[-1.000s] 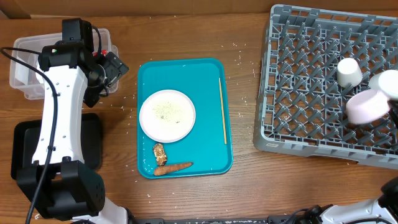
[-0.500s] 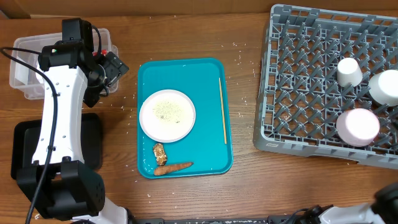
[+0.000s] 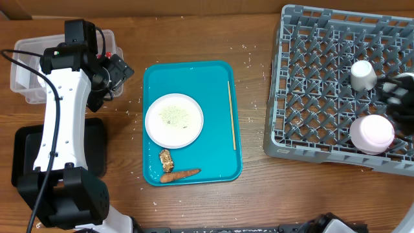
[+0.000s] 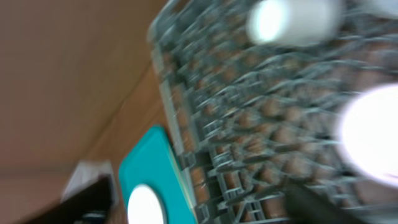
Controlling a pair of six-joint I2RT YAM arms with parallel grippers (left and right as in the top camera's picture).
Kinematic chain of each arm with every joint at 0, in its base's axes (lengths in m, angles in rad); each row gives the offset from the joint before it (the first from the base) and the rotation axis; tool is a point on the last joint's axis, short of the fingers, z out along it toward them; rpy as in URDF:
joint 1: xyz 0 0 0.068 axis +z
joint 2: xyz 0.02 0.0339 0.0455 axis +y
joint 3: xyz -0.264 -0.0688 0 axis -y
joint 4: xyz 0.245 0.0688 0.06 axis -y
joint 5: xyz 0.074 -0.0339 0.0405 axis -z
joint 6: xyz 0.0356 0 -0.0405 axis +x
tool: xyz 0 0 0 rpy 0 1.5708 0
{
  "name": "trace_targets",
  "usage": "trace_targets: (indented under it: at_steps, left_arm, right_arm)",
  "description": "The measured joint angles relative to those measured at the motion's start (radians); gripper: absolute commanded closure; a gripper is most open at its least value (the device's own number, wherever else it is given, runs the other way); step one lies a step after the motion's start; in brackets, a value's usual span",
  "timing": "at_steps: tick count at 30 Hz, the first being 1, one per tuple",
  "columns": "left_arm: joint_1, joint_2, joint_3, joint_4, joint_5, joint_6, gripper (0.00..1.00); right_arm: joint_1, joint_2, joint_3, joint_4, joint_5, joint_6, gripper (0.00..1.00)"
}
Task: Sort waste into correct bins and load items into the dishwasher
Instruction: 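Release the bowl and swing the right gripper back to the tray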
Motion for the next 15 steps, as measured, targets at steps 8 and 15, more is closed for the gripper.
trace_targets:
  at_steps: [8,15]
  left_arm:
    - [0.0,0.0,0.0,0.002,0.0,0.0,0.0]
    - [0.0,0.0,0.0,0.002,0.0,0.0,0.0]
  right_arm:
    - [0.603,0.007,0.0,0.172,0.011,-0.022,0.12]
    - [1.007,0.187,0.0,0.344,0.255,0.106,0.24]
